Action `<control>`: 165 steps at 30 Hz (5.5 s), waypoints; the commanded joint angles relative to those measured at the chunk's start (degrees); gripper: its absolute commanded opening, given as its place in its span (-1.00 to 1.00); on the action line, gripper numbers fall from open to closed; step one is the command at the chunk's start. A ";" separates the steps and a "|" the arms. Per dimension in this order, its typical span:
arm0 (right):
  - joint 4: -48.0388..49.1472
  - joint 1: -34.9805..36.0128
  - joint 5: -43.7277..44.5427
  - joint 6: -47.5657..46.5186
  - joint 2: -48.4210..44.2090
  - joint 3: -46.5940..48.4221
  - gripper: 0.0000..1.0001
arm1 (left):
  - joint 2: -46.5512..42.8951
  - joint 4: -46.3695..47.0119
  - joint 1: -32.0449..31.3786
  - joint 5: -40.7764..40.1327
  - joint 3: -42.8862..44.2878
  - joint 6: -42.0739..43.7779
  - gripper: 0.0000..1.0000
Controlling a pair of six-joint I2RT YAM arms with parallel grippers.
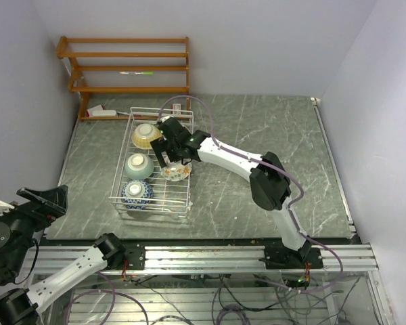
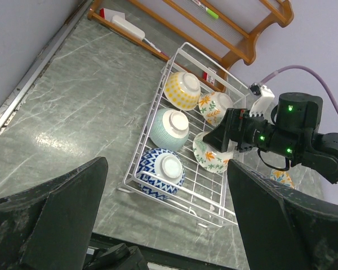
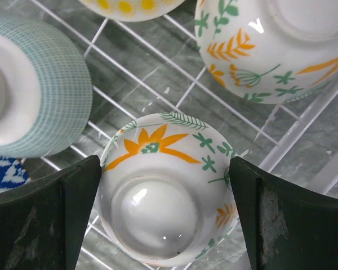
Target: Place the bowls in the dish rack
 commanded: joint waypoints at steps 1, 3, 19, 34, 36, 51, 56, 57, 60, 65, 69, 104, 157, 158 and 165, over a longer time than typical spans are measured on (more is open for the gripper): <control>2.42 -0.30 -6.62 0.34 -3.57 -3.02 0.93 | -0.81 0.54 -0.38 -1.10 1.03 -0.67 0.98; 4.27 -0.34 -8.95 0.11 -4.09 -3.46 0.93 | -0.81 0.69 -0.40 -1.17 1.03 -0.56 0.98; 0.03 -0.09 -7.46 0.12 -9.15 3.67 0.94 | -0.72 1.15 -0.44 -1.43 1.19 -0.22 0.98; -2.14 6.41 -22.87 2.14 -20.03 -11.87 1.00 | -0.54 1.28 -1.03 -2.04 0.50 -0.55 0.98; -1.50 6.92 -24.05 2.14 -19.24 -12.15 1.00 | -0.29 1.41 -1.09 -2.11 0.50 -0.47 0.98; 0.99 6.20 -19.24 4.99 -8.73 -10.26 1.00 | -0.14 0.66 -1.18 -2.01 1.17 -1.42 0.98; 5.12 3.99 -18.71 6.30 -9.36 -13.66 1.00 | -0.13 0.79 -1.23 -2.01 1.04 -1.26 0.98; 6.01 3.63 -18.40 6.29 -9.44 -14.05 1.00 | -0.14 0.99 -1.23 -1.86 0.92 -1.14 0.98; 8.27 2.73 -17.55 6.08 -9.36 -15.19 1.00 | -0.01 1.72 -1.23 -1.59 0.36 -0.84 0.98; 8.82 2.05 -15.07 4.98 -8.20 -14.19 1.00 | 0.28 2.36 -1.23 -1.24 0.47 -0.39 0.98; 8.62 2.03 -13.14 4.95 -9.22 -14.11 1.00 | 0.19 1.30 -1.22 -1.35 1.17 -0.86 0.98; -15.54 -16.65 3.83 8.96 -32.59 -29.11 0.96 | -0.64 4.02 -1.35 -0.43 -1.35 0.40 0.99; 3.04 -14.63 -26.01 11.93 -40.39 -22.39 -1.00 | 0.42 1.54 -1.63 0.38 1.25 -1.30 0.98; 6.05 -14.19 -29.81 14.01 -40.39 -22.19 -1.00 | 0.48 1.67 -1.63 0.46 1.29 -1.22 0.98; 36.39 -7.04 -42.64 31.62 -39.00 -31.50 -1.00 | 1.27 2.65 -1.62 1.02 1.30 -0.82 0.98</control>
